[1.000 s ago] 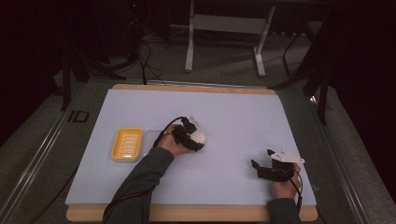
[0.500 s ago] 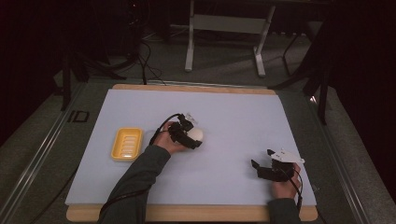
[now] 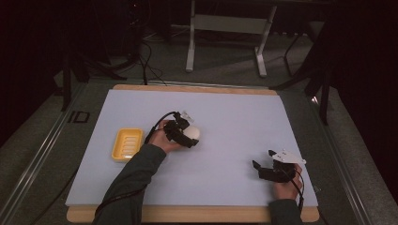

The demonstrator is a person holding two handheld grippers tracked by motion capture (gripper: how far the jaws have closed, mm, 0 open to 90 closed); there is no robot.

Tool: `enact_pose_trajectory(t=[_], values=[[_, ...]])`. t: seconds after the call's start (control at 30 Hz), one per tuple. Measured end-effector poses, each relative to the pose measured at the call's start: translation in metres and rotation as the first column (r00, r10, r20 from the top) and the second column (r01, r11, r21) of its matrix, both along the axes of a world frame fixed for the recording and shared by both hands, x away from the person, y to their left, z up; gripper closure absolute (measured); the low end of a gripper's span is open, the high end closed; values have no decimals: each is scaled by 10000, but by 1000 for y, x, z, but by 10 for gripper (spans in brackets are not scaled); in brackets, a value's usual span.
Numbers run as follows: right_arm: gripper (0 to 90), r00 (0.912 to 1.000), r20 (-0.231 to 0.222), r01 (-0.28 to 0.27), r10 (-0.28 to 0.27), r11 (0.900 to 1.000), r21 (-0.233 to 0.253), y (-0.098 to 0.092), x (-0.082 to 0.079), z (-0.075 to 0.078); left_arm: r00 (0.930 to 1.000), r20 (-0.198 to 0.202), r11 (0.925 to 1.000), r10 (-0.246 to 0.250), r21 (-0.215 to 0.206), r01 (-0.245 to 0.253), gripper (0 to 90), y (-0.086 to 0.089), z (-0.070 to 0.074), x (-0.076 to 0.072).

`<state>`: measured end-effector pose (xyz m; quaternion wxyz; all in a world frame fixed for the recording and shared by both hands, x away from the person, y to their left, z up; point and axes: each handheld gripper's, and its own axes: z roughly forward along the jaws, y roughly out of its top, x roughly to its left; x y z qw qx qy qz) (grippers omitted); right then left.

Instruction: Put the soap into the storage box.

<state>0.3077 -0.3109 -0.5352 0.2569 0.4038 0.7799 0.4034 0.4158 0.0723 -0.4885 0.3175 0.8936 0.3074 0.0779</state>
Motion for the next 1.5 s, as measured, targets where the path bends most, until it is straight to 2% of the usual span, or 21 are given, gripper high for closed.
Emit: enact_pose_trajectory(t=[0.6, 0.87, 1.07, 1.23, 1.5], values=[[181, 10000, 11, 32, -32, 10000, 36, 0, 0, 0, 9993, 187, 9994, 330, -70, -329, 250, 27, 14, -5], [182, 10000, 18, 28, -28, 10000, 43, 0, -1, 0, 9977, 414, 9985, 546, -87, -542, 250, 44, 27, -9], [182, 10000, 26, 30, -31, 10000, 39, 0, -1, 0, 9968, 484, 9979, 632, -181, -624, 250, 51, 32, -10], [182, 10000, 41, 29, -29, 10000, 44, 0, -1, 0, 9969, 495, 9980, 616, 78, -621, 250, 59, 36, -12], [182, 10000, 34, 26, -26, 10000, 28, 0, -1, 0, 9958, 563, 9973, 724, 76, -730, 250, 66, 39, -14]])
